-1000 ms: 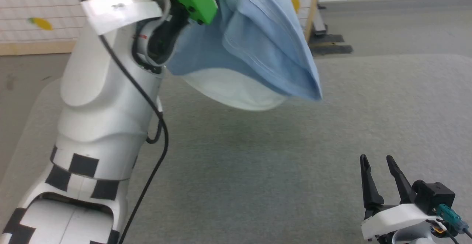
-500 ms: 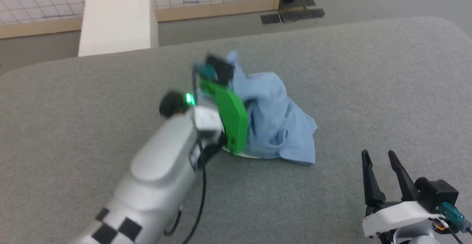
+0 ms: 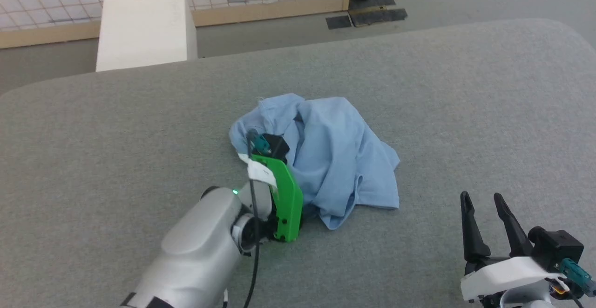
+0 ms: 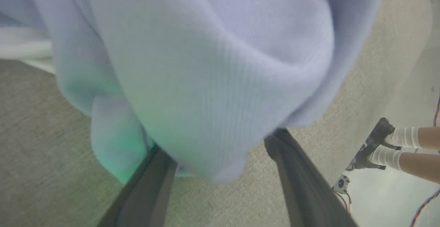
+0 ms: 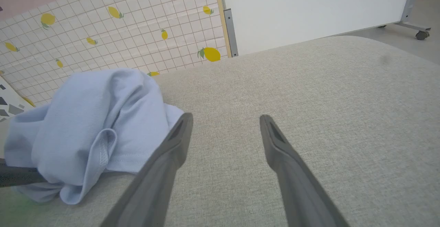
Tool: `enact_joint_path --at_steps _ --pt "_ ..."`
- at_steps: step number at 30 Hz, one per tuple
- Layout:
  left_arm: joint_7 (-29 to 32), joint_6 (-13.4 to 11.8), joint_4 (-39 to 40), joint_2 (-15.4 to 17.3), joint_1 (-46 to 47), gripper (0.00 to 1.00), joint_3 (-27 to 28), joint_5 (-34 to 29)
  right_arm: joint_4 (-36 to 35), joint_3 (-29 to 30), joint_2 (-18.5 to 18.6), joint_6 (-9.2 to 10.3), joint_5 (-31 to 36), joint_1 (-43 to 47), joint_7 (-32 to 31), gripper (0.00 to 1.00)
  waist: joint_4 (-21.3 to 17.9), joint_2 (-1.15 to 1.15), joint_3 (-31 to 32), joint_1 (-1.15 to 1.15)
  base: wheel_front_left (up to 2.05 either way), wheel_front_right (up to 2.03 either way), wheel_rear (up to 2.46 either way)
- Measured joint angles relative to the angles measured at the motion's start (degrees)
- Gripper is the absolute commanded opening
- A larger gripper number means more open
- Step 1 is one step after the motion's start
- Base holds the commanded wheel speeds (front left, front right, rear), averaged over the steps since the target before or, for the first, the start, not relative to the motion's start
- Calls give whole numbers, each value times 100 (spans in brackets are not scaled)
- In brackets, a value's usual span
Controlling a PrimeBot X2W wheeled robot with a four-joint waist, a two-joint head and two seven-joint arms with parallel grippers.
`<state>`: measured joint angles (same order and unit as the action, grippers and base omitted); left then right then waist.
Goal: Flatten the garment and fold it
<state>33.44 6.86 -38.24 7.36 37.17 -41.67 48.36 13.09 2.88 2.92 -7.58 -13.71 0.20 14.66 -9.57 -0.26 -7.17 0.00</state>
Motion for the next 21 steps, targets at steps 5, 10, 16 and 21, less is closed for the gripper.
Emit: enact_joint_path --at_steps 5,10,16,21 --pt "-25 -99 660 114 41 100 608 514 47 56 -2 0 1 14 1 100 197 0 164 0 0 0 0" --pt "-478 -259 1321 276 44 100 1346 982 118 114 -3 0 2 66 0 100 428 0 368 0 0 0 0" --pt "-2074 -469 1796 754 -138 100 2220 764 165 165 -2 0 3 113 0 100 679 0 681 0 0 0 0" --pt "-3479 -589 1900 1202 -648 100 2553 65 171 247 -3 0 14 148 0 100 853 0 901 0 0 0 0"
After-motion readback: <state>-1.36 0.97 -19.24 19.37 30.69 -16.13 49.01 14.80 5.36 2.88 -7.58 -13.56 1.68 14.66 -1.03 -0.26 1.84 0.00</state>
